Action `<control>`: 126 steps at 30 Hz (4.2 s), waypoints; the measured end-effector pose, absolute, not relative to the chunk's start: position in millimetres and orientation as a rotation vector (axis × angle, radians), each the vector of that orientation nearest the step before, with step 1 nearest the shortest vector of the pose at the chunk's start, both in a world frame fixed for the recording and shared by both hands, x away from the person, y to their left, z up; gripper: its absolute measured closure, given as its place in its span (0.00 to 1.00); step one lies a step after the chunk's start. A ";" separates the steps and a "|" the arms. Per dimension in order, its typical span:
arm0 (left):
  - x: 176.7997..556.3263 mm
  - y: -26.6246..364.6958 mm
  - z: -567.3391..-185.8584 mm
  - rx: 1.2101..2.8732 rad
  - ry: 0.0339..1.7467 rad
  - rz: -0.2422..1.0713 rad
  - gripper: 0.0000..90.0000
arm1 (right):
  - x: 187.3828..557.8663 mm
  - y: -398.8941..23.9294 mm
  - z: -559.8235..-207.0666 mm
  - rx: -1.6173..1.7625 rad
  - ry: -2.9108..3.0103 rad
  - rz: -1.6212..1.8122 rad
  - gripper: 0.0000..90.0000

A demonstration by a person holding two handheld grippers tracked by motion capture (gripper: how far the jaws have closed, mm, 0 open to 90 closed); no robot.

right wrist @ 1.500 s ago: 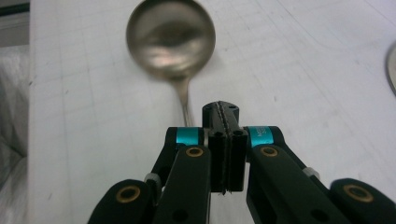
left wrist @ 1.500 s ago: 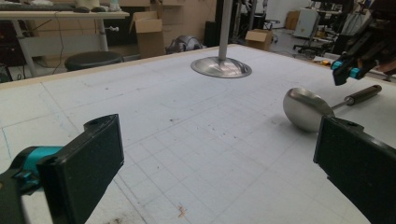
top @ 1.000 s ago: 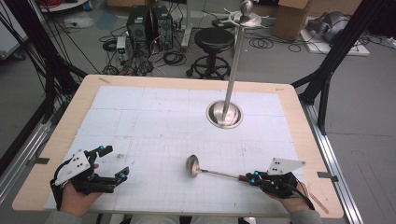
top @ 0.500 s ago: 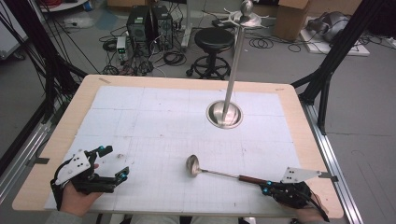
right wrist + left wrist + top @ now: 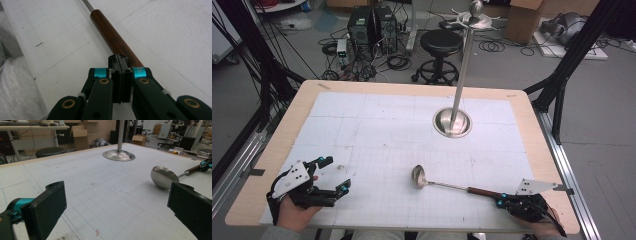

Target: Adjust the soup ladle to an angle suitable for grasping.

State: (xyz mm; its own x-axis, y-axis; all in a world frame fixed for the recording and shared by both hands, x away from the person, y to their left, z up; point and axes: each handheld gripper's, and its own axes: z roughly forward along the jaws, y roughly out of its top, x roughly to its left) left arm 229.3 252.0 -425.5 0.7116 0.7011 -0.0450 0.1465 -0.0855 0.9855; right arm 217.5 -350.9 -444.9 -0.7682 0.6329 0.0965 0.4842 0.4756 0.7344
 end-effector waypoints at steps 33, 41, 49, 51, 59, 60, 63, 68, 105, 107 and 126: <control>222.9 258.5 -426.7 1.619 0.723 0.560 0.03 | 282.1 -323.8 -449.0 1.040 2.418 1.123 1.00; 221.1 259.1 -427.4 1.619 0.730 0.561 0.03 | 300.0 -316.3 -449.6 1.025 2.414 1.123 1.00; 221.8 258.2 -427.7 1.621 0.730 0.558 0.03 | 315.0 -300.3 -447.4 1.010 2.402 1.075 1.00; 222.0 258.4 -427.8 1.621 0.732 0.562 0.03 | 316.7 -295.0 -446.9 1.006 2.398 1.057 1.00; 222.3 257.8 -427.9 1.622 0.731 0.562 0.03 | 326.0 -280.0 -446.2 1.008 2.383 1.017 1.00; 222.6 258.0 -428.1 1.623 0.730 0.562 0.03 | 327.1 -278.7 -446.0 1.009 2.383 1.014 1.00; 223.0 258.0 -428.8 1.629 0.732 0.558 0.03 | 330.5 -276.0 -446.5 1.021 2.373 1.022 1.00; 223.1 258.3 -428.5 1.628 0.728 0.565 0.03 | 333.4 -271.3 -447.1 1.038 2.356 1.030 1.00; 220.1 257.5 -428.9 1.636 0.728 0.564 0.03 | 326.2 -149.5 -445.7 0.722 2.616 1.164 1.00; 220.2 257.8 -429.2 1.637 0.732 0.563 0.03 | 324.9 -148.5 -444.9 0.717 2.621 1.146 1.00; 222.1 254.5 -427.6 1.637 0.702 0.543 0.03 | 309.2 -163.0 -442.9 0.746 2.734 1.169 1.00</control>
